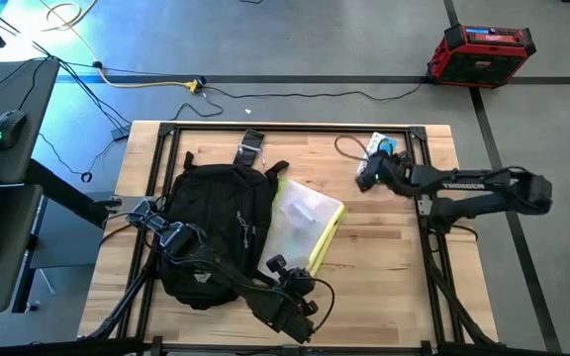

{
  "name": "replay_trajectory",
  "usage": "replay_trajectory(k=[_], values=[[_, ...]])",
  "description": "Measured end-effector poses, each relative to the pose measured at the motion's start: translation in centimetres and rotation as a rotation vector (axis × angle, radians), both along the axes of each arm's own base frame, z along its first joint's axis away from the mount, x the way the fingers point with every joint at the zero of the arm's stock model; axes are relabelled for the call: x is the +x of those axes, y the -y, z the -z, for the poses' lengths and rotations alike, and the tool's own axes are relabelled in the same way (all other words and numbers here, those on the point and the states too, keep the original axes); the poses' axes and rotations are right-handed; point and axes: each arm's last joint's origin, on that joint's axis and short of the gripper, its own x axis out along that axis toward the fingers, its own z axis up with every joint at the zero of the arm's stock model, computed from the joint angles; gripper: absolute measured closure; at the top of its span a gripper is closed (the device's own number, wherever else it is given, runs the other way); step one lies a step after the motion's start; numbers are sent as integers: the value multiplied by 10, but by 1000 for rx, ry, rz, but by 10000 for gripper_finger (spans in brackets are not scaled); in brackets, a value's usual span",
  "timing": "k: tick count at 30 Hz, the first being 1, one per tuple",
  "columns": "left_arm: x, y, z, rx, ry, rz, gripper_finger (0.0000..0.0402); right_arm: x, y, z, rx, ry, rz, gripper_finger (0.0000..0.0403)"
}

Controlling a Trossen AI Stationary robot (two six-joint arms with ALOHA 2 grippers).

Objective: Unpack backpack
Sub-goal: Put the blue pill organizer into the green zip bag

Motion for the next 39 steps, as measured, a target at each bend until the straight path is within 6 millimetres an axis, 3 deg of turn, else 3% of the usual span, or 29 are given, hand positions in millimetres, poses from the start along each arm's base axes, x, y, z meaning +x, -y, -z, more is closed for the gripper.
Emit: replay_trajectory(k=[5, 8, 12, 19, 24, 28, 33, 39], values=[[3, -2, 0, 13, -49, 42, 388, 2, 17, 14, 96, 5, 3, 96], [3, -4, -2, -13, -102, 74, 352, 7, 20, 22, 104, -17, 14, 96], [-4, -12, -27, -54, -132, 78, 287, 12, 14, 28, 143, -29, 3, 96], [-16, -26, -83, 26, -14, 52, 225, 24, -28, 24, 314, 57, -204, 96], [-10, -45, -98, 117, 34, 26, 224, 21, -67, 8, 388, 120, -349, 96], [14, -75, -94, 112, 12, 20, 230, 10, -85, -18, 429, 217, -421, 96], [52, -128, -84, 95, -24, 51, 244, -12, -85, -37, 444, 315, -311, 96], [91, -184, -70, -64, 62, 159, 269, -40, -82, -32, 486, 249, -33, 96]])
